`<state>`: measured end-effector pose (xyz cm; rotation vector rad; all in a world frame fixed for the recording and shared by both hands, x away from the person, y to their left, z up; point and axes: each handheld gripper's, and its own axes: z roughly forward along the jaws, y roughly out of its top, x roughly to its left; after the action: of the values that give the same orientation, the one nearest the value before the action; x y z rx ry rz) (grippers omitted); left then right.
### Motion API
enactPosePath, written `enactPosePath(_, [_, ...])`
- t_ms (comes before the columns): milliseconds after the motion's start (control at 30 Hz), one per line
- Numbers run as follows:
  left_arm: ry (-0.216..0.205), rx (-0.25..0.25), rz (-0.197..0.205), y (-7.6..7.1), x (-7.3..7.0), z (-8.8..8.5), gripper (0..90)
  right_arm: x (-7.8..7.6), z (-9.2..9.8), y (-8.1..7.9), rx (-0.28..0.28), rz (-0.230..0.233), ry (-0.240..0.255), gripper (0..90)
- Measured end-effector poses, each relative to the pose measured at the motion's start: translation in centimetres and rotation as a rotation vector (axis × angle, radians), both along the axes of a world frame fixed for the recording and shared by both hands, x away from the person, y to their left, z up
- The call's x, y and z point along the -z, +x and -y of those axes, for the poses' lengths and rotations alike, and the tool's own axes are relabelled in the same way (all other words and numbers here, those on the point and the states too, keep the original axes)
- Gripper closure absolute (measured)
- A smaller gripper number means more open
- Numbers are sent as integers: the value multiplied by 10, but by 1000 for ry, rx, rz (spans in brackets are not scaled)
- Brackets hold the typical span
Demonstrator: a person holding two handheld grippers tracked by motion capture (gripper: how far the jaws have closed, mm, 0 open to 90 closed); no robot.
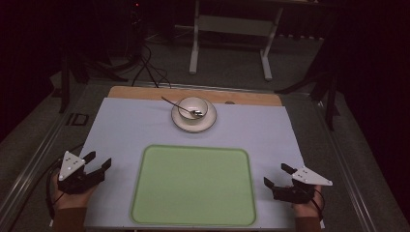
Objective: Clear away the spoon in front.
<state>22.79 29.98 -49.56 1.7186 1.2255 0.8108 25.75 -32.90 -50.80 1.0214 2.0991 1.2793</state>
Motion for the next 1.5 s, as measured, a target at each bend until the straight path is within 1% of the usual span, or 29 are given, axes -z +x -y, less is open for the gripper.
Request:
enactPosePath(200, [2,-1,0,0,0,0,379,1,2,2,0,1,2,122])
enactPosePath(333, [-9,-2,-1,-1,0,0,380,1,1,2,-8,4,0,123])
enactPosePath(567, [-8,-4,0,-1,-1,0,380,1,2,3,-14,7,0,125])
enactPosePath(733, [-8,-2,-38,2,0,2,364,1,2,3,-20,10,3,125])
enactPosePath(800, [-4,-1,-39,3,-1,2,361,1,2,3,-20,11,5,125])
enactPosePath(900, [-12,4,-35,3,-4,2,353,1,3,3,-19,13,5,125])
enactPosePath(967, [-31,10,-48,5,-6,2,337,1,3,3,-15,13,6,125])
enactPosePath(1033, [-29,11,-58,7,-8,3,330,1,4,3,-12,13,8,125])
enactPosePath(1100, [-37,19,-64,9,-9,3,330,1,4,3,-10,14,8,125])
enactPosePath(1300, [-32,30,-47,11,-17,6,330,0,4,3,-11,19,9,125])
enactPosePath(1367, [-36,31,-42,12,-19,6,330,0,4,3,-8,17,9,125])
enactPosePath(1400, [-41,36,-33,13,-23,6,330,0,4,3,-8,17,9,125])
enactPosePath(1500, [-43,43,-18,16,-29,8,330,0,4,3,-7,18,11,125])
